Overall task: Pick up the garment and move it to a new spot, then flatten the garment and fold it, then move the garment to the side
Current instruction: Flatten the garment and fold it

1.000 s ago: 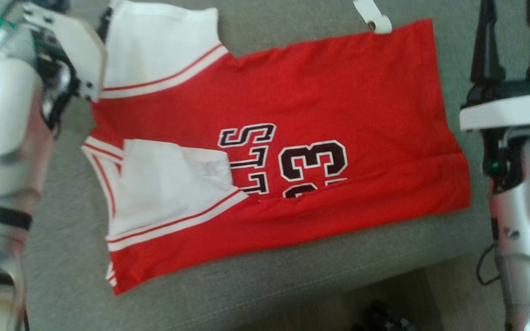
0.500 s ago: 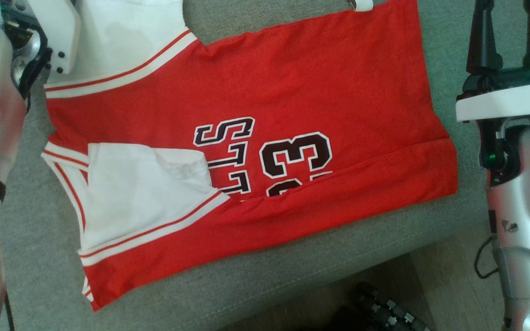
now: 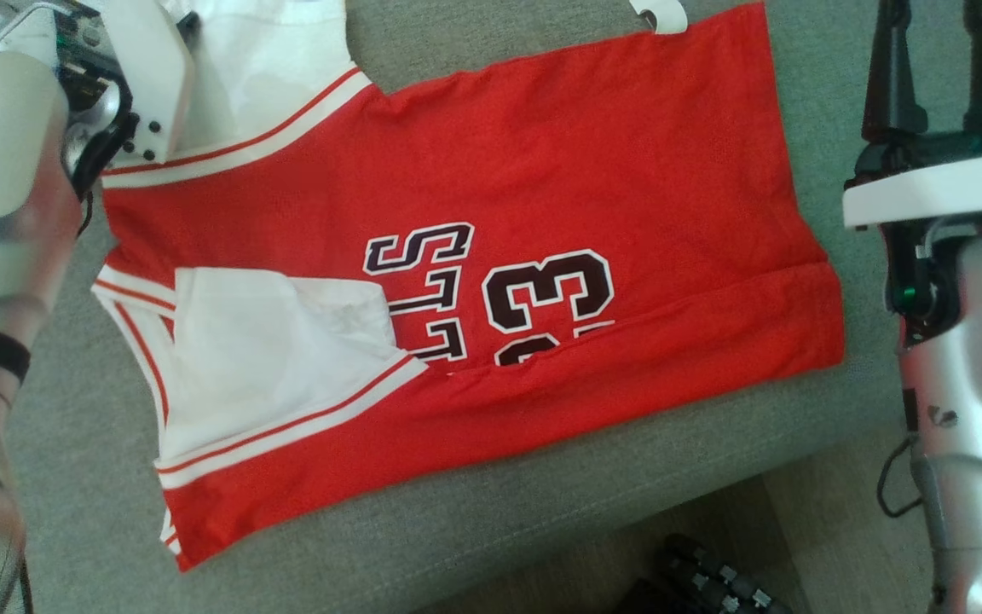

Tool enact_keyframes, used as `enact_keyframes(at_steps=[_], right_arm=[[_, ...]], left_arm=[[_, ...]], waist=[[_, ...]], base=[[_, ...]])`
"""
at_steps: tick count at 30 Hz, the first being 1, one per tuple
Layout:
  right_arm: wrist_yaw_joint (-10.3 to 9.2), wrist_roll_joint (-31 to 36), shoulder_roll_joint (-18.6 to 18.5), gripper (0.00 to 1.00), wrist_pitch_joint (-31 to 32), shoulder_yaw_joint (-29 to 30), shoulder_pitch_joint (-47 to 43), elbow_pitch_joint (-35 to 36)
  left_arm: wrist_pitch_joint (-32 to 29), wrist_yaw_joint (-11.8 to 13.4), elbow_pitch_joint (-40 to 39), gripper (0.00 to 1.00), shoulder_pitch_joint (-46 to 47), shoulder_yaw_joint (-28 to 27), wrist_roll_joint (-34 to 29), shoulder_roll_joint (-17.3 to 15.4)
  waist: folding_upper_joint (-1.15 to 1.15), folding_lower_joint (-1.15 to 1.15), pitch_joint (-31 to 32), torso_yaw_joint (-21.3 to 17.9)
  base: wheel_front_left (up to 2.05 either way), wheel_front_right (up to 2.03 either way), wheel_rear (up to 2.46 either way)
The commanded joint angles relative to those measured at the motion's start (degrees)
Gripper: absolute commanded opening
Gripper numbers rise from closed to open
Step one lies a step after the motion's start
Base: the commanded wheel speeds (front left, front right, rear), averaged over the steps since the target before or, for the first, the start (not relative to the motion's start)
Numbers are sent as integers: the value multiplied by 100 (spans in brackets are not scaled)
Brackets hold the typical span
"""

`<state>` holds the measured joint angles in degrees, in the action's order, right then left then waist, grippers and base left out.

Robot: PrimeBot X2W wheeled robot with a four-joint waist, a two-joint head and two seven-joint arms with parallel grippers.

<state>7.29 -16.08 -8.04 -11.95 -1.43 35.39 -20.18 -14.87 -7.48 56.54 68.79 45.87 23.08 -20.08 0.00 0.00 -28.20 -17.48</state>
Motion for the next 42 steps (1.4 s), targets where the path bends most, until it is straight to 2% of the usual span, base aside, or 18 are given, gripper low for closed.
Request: enact_keyframes(at_steps=[1,14,15,16,17,22,27,33,42], right_arm=[[20,-50,-34,100,-46,-72,140,151],[20,-72,-64,100,-67,-34,148,134],[20,-70,-62,100,-67,-27,151,124],[20,-70,-57,100,-62,-22,155,113],[20,-75,-55,100,-53,-21,160,102],[20,-141,-141,100,117,-38,192,-3],[20,-300,-353,100,600,-264,321,-323],[20,-336,-831,100,1130,-521,583,-969],[20,-478,-1611,100,1844,-1031,903,-2215]], left_arm=[[-209,-1,-101,100,194,69,180,-239],[-530,-1,-152,100,306,628,829,-503],[-550,-1,-164,93,310,668,881,-501],[-555,-1,-185,41,313,707,933,-494],[-554,-1,-216,0,311,739,1000,-478],[-153,-1,-275,0,390,615,1320,-337],[512,0,-401,0,414,598,1279,-185],[1034,31,-826,0,150,602,1321,-58],[1280,338,-1810,0,-514,709,1320,-119]], waist=[[0,0,-10,-11],[0,0,-110,-62],[0,0,-107,-52],[0,0,-104,-39],[0,0,-99,-17],[0,0,-20,222],[0,0,199,584],[0,0,412,1075],[0,0,449,1526]], base=[[0,0,0],[0,0,0],[0,0,0],[0,0,0],[0,0,0],[0,0,0],[0,0,0],[0,0,0],[0,0,0]])
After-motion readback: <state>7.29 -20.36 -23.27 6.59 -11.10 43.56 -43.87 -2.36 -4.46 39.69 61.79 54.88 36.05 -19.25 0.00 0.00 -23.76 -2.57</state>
